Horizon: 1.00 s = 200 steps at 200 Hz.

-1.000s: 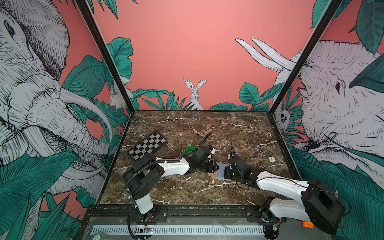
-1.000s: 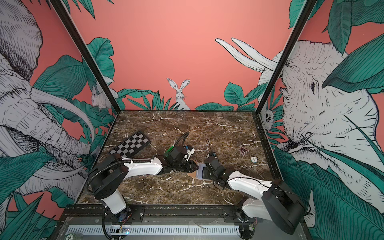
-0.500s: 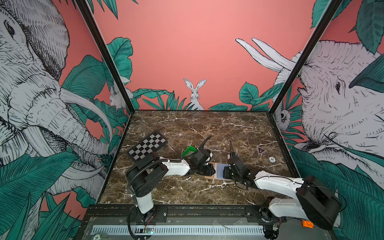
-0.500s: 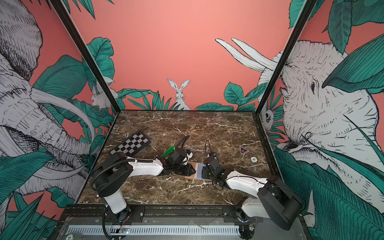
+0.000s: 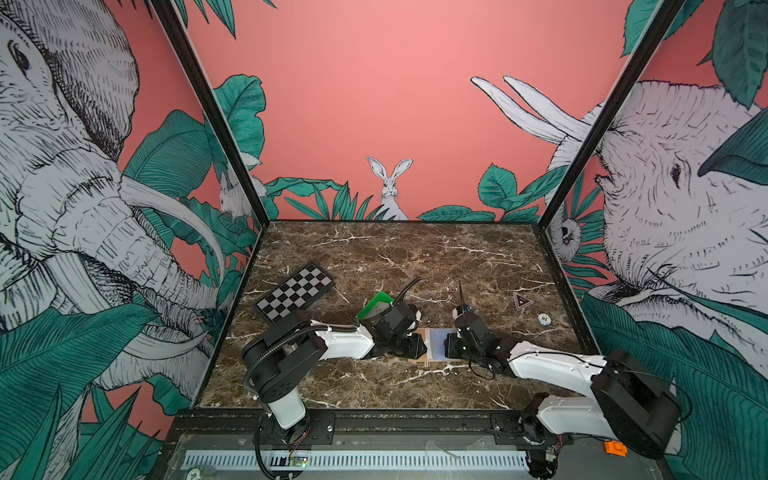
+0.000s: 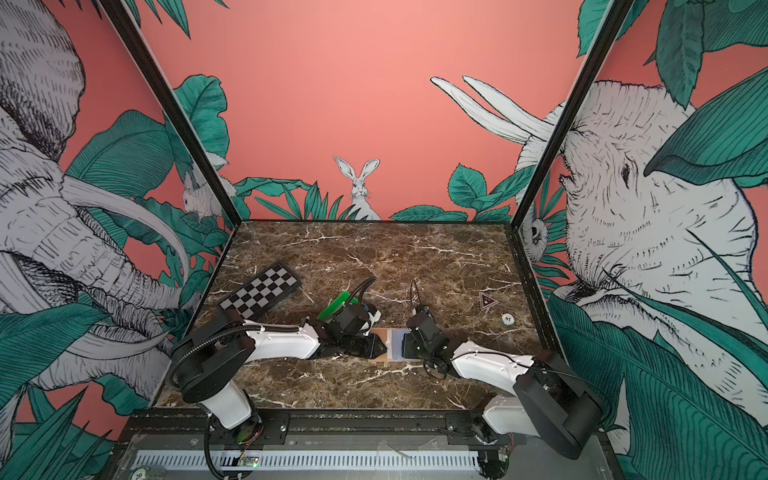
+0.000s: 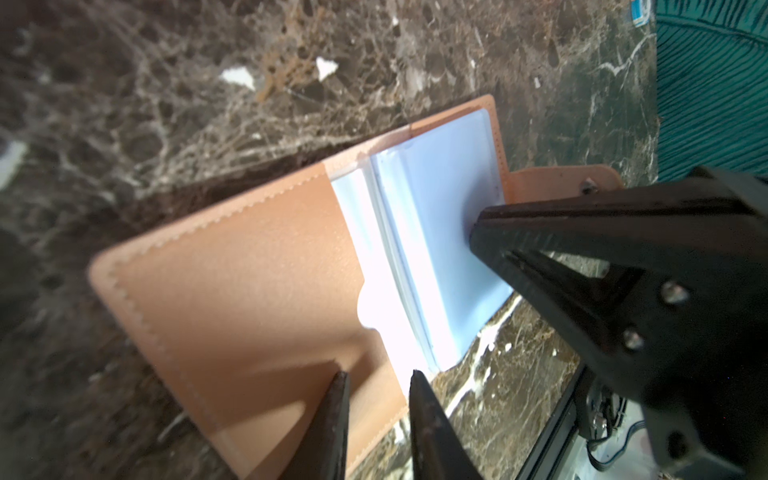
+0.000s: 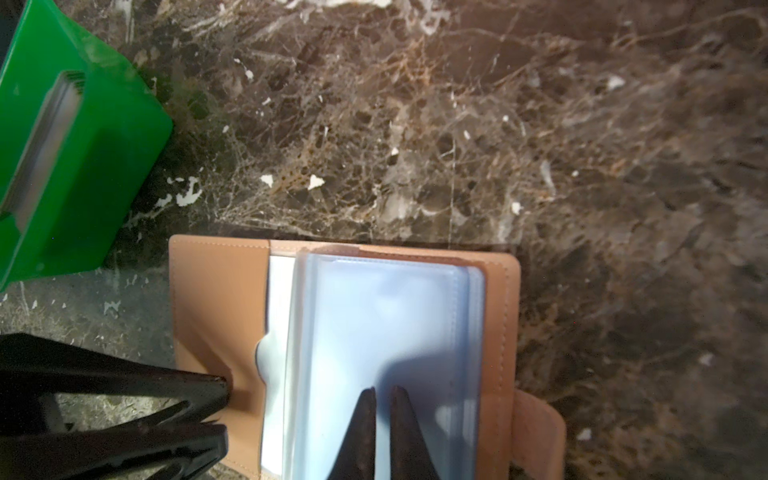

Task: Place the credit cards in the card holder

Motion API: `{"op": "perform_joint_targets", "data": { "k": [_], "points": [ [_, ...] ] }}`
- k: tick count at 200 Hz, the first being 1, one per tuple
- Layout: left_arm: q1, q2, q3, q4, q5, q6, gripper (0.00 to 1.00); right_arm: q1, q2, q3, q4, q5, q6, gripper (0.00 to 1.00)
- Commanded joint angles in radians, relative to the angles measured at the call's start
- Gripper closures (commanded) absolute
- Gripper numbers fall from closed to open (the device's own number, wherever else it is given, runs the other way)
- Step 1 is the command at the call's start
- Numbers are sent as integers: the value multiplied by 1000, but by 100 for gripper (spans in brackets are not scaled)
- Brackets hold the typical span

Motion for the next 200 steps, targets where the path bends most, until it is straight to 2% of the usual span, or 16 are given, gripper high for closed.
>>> {"op": "perform_joint_targets", "data": {
  "k": [1,42,105,137,200],
  "points": [
    [-5,-48,-20,-22,-3,-16,72,-2,-27,26,-35,34,-12,86],
    [-4,-59,57,-43,20,-6,72,-34,-43,87,-139,54,-71,79],
    [33,-120,78,-83,9,33,72,-184,15,138,-138,-52,-148,69],
    [44,-143,73,-79,18,44,72,-253,100,175,-97,-133,-171,67],
    [52,-157,64,-78,19,57,72,-262,193,242,-68,-183,-193,66]
  ]
}}
